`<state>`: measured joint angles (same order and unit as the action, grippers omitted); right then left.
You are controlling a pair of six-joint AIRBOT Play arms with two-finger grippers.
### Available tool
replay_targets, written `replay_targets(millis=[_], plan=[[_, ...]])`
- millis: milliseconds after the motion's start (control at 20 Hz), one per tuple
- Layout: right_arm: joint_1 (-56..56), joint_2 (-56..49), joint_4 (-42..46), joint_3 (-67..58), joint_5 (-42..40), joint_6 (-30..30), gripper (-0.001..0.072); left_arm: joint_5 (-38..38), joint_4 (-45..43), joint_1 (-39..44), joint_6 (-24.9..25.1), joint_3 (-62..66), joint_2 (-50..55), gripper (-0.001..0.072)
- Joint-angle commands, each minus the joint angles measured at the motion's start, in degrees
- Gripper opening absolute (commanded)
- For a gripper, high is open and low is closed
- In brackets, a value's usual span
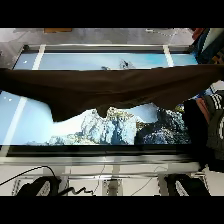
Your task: Fold the clothes and pants, and hang the long-sleeved shirts on hangers.
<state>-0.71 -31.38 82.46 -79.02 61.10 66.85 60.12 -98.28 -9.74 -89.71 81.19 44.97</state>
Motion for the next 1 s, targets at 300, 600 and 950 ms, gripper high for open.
replay_targets(millis=[300,600,950], plan=[[0.00,8.41,-0.31,0.00,-8.04,1.99,0.0016,1.68,8.83,-0.02,3.61,0.00,-10.03,0.0010],[0.00,-2.82,-0.13,0.07,-0.96,2.99,0.0016,2.38,9.07,0.00,3.58,-4.76,-4.68,0.0010],[0.00,-36.74,-0.31,0.28,-0.76,2.97,0.0017,-1.99,17.84,0.00,3.61,-23.47,17.79,0.0011]])
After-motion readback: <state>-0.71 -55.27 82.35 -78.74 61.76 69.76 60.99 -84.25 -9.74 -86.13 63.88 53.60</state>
